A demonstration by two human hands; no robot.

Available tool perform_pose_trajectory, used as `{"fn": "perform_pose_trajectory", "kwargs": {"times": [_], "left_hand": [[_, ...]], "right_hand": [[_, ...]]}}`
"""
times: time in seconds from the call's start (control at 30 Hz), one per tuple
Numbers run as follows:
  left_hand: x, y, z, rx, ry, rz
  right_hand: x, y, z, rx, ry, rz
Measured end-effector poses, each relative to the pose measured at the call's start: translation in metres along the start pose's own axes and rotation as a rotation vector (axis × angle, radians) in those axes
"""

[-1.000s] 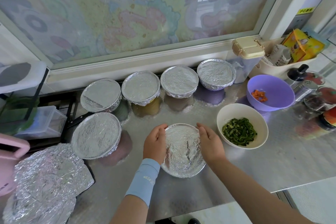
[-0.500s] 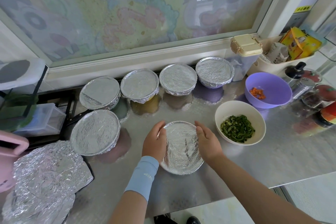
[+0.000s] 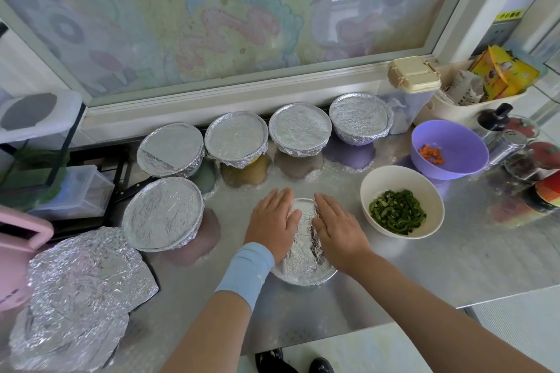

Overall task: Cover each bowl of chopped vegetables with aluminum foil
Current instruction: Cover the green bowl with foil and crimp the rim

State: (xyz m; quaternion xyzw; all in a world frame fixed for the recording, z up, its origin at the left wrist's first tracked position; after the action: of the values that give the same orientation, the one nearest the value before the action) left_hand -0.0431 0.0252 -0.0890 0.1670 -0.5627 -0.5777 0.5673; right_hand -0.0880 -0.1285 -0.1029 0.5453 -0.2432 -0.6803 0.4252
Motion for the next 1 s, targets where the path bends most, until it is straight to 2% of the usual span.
{"fn": "perform_pose_trajectory", "kwargs": {"times": [0.13, 0.33, 0.5, 0.67, 0.73, 0.83, 1.0], "left_hand": [[0.008, -0.019, 0.023, 0.02, -0.046, -0.213], [0.004, -0.036, 0.032, 0.056, -0.041, -0.347], [0.001, -0.037, 0.045, 0.097, 0.016, -0.219], [-0.012, -0.049, 0.066, 0.162, 0.022, 0.154], [-0.012, -0.051, 0.072, 0.178, 0.019, 0.225], [-0.01, -0.05, 0.075, 0.181, 0.036, 0.193], [-0.023, -0.032, 0.057, 0.111, -0.015, -0.035]], "right_hand": [[-0.006, -0.001, 0.008, 0.049, 0.103, 0.233], [-0.006, -0.005, 0.017, 0.003, 0.159, 0.336], [-0.007, -0.007, 0.02, -0.016, 0.115, 0.368], [-0.007, -0.011, 0.022, -0.034, 0.063, 0.316], [-0.008, -0.012, 0.021, -0.031, 0.055, 0.299], [-0.008, -0.013, 0.022, -0.032, 0.036, 0.276], [-0.014, -0.013, 0.028, -0.001, -0.062, 0.288]]}}
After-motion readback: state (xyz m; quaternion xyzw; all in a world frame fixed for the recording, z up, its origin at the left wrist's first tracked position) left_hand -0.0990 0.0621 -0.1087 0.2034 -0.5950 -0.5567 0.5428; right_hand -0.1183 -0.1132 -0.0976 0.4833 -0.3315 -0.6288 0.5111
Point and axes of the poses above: each hand's wrist, its own z-axis away from the middle knuckle, its own y-axis out of the back of the hand, x = y × z, the point moved 4 cm from there along -z, towards the middle knuckle, and after that the axes turned 14 degrees about -x, right-handed, at the moved point
